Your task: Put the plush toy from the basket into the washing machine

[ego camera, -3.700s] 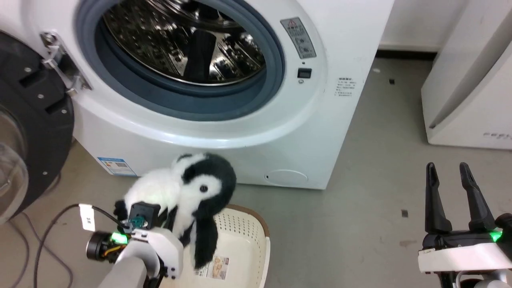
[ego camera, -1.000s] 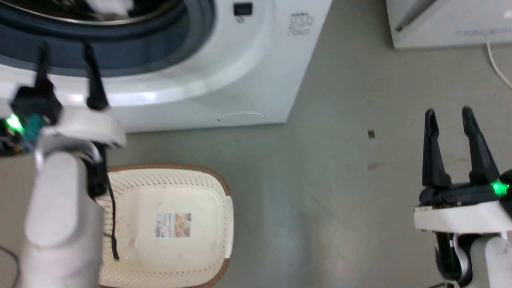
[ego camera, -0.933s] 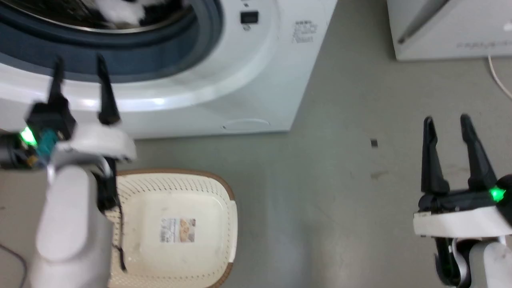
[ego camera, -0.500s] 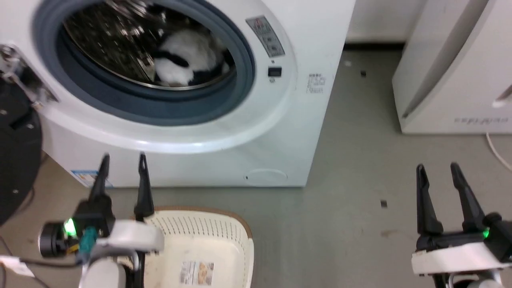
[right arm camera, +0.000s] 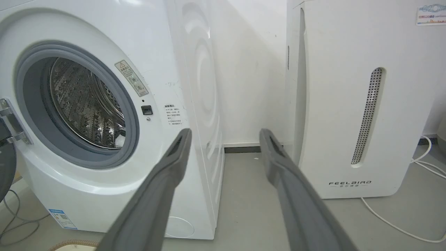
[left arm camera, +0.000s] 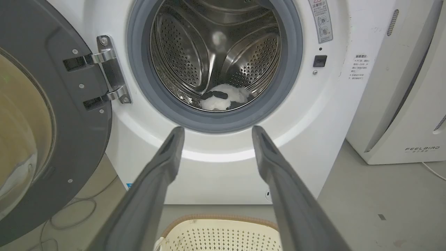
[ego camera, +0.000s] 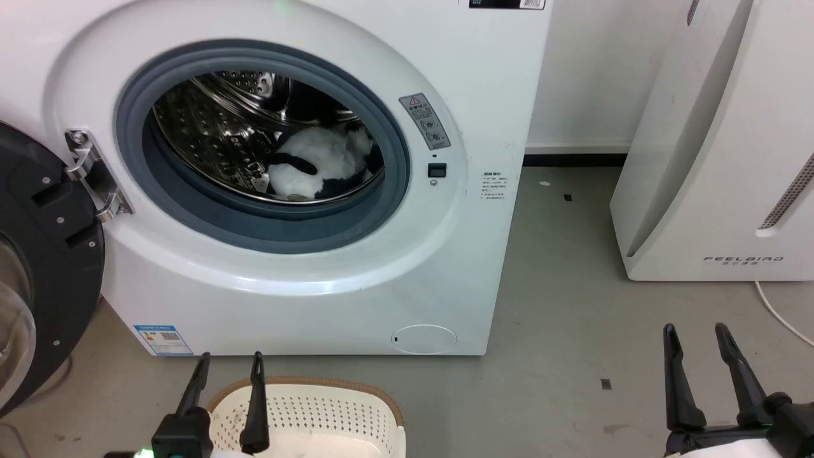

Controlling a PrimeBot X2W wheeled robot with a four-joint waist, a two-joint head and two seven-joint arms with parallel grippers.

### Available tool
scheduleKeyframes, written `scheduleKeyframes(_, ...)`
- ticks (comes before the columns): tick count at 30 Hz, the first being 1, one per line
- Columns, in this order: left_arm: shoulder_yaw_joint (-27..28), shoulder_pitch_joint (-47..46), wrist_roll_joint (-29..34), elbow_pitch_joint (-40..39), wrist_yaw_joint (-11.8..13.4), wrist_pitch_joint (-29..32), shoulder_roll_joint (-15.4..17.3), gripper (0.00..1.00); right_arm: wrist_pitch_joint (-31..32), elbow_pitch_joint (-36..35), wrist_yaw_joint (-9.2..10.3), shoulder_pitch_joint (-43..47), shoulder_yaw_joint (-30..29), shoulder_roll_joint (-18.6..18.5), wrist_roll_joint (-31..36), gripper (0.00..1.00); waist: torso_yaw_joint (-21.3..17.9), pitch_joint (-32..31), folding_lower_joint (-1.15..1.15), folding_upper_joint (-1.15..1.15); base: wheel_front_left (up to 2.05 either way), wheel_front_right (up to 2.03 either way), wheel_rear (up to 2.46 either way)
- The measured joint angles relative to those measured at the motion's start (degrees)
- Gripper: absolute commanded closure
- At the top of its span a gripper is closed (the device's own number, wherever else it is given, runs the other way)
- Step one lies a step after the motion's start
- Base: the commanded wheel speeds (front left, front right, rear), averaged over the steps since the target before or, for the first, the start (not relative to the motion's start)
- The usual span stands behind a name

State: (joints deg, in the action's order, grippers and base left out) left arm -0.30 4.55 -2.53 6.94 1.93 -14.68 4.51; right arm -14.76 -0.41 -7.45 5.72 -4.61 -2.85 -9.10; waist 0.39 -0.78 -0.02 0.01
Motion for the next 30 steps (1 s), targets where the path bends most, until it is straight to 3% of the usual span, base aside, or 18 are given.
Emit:
scheduleKeyframes(1, -0.1, 0.4, 0.0, 0.0, 0.0, 0.0, -0.1, 0.00, 0.0, 0.1, 0.00, 0.2, 0.0, 0.0, 0.0, 0.00, 0.0, -0.3, 0.00, 0.00, 0.00, 0.00, 0.00)
scheduleKeyframes(2, -0.1, 0.6, 0.0, 0.1, 0.1, 0.0, -0.2, 1.00, 0.0, 0.2, 0.00, 0.3, 0.0, 0.0, 0.0, 1.00, 0.0, -0.4, 0.00, 0.00, 0.00, 0.00, 0.00)
scheduleKeyframes(30, -0.1, 0.4, 0.0, -0.9, -0.1, 2.7, -0.3, 1.00, 2.6, 0.1, 0.01, -0.1, 0.8, 0.0, 1.2, 1.00, -0.1, -0.3, 0.02, 0.00, 0.00, 0.00, 0.00)
